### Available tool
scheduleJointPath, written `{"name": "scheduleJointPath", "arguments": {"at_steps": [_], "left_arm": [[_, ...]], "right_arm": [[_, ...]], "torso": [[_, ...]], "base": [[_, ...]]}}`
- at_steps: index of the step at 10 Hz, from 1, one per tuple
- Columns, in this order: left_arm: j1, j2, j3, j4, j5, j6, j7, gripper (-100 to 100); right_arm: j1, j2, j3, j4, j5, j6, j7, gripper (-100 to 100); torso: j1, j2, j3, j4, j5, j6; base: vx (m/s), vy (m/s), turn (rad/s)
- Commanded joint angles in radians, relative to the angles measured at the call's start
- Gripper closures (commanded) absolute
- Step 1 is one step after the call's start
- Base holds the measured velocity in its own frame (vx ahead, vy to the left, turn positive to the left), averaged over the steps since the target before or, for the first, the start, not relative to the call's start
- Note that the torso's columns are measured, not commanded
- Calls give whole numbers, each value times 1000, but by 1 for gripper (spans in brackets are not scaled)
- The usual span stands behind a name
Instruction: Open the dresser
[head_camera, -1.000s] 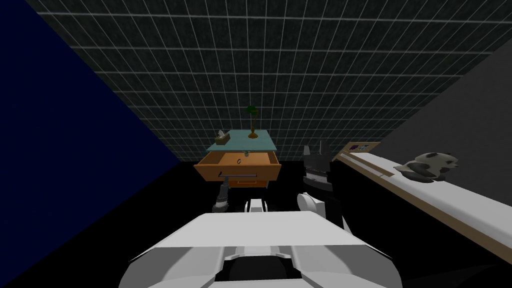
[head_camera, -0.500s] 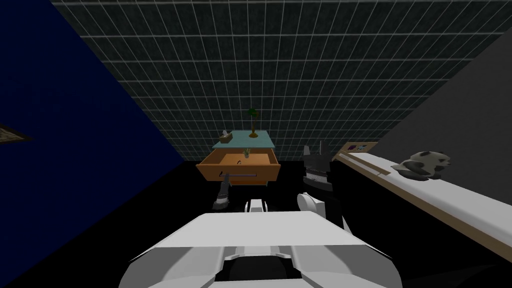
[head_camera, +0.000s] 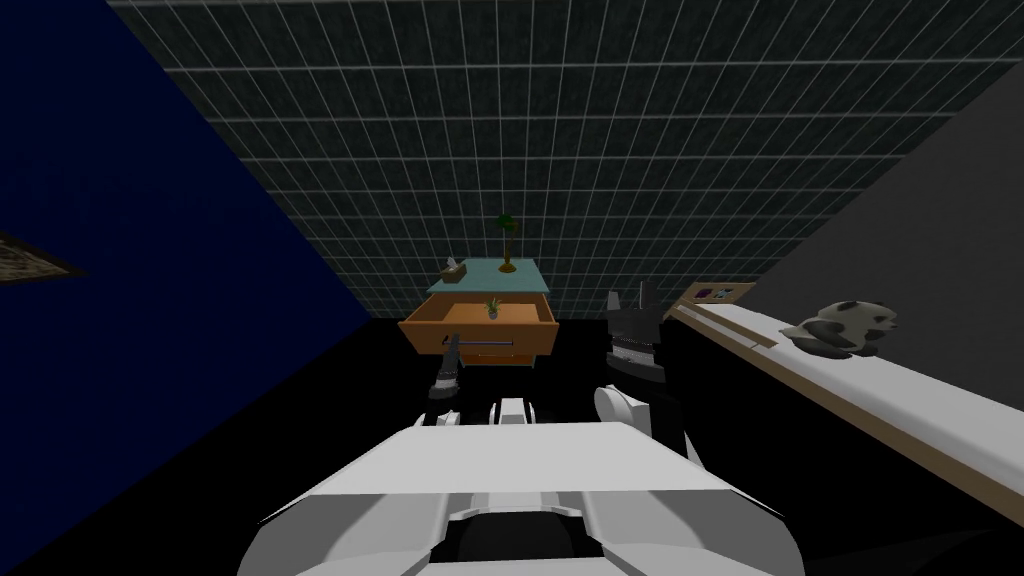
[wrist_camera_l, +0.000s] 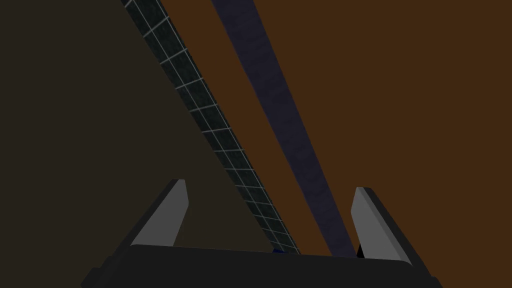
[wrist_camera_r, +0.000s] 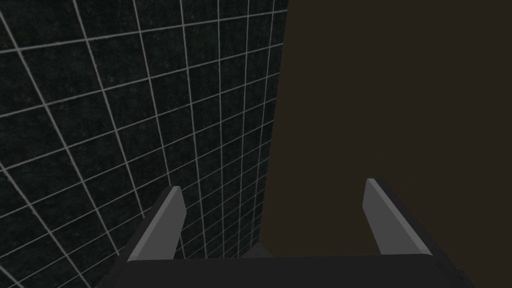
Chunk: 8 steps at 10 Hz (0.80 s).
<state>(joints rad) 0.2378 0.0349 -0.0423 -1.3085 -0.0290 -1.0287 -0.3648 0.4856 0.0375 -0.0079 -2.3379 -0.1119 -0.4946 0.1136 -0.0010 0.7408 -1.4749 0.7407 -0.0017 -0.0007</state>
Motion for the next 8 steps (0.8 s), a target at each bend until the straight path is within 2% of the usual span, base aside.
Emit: {"name": "scheduleJointPath", "arguments": {"at_steps": [1, 2, 3, 8], "left_arm": [[-29, -1, 4, -55, 0, 78, 3, -100], [-12, 1, 2, -34, 1, 62, 6, -100], [-12, 2, 2, -34, 1, 70, 7, 0], [-6, 1, 1, -27, 1, 74, 8, 0]], "right_arm": [[0, 0, 0, 0, 0, 0, 0, 0], [0, 0, 0, 0, 0, 0, 0, 0], [0, 0, 0, 0, 0, 0, 0, 0], [0, 0, 0, 0, 0, 0, 0, 0]], "torso": [[-1, 2, 1, 2, -2, 0], [-2, 4, 2, 5, -3, -1], [-2, 3, 1, 3, -2, 0], [0, -3, -1, -2, 1, 1]], "base": [[-76, -10, 13], [-28, -3, 0], [-7, -1, 4], [-1, 0, 0]]}}
